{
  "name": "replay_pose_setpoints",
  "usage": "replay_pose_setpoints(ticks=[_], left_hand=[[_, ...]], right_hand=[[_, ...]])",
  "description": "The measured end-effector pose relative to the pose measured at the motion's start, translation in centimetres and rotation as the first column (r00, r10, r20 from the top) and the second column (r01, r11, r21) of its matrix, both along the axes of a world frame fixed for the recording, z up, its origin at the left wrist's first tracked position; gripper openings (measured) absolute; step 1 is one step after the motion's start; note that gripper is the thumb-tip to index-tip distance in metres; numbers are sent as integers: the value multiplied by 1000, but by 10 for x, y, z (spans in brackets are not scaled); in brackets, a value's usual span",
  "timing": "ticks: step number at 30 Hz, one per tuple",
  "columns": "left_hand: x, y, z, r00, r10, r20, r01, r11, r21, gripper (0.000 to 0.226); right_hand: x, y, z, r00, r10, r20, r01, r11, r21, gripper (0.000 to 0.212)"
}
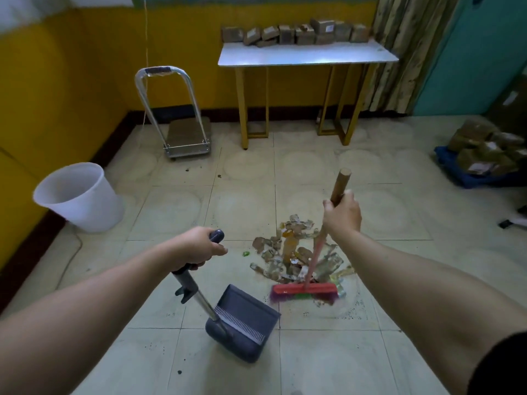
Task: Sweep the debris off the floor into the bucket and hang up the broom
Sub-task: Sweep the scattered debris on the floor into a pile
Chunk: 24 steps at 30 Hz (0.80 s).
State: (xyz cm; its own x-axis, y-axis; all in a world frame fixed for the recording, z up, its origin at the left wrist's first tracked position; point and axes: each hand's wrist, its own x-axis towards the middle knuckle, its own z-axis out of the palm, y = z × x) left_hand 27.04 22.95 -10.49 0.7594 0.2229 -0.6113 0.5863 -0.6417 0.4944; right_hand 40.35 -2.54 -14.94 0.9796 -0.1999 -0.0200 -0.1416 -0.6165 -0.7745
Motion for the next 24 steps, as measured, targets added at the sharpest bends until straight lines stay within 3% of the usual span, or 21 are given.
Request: replay_pose_setpoints(ticks=[10, 17, 24], left_hand=[[45, -7, 6, 1000, -8, 0, 8, 999, -49, 22], [81, 15, 24, 989, -139, 59, 141, 989, -36, 21], [110, 47, 32, 981, -163, 105, 167, 985, -35, 21]], right_hand=[[31, -3, 20, 993, 114, -7, -115, 992, -49, 19], [47, 15, 57, 996, 66, 57, -65, 998, -18, 20], [66, 47, 71, 991, 58, 124, -54, 998, -36, 16]])
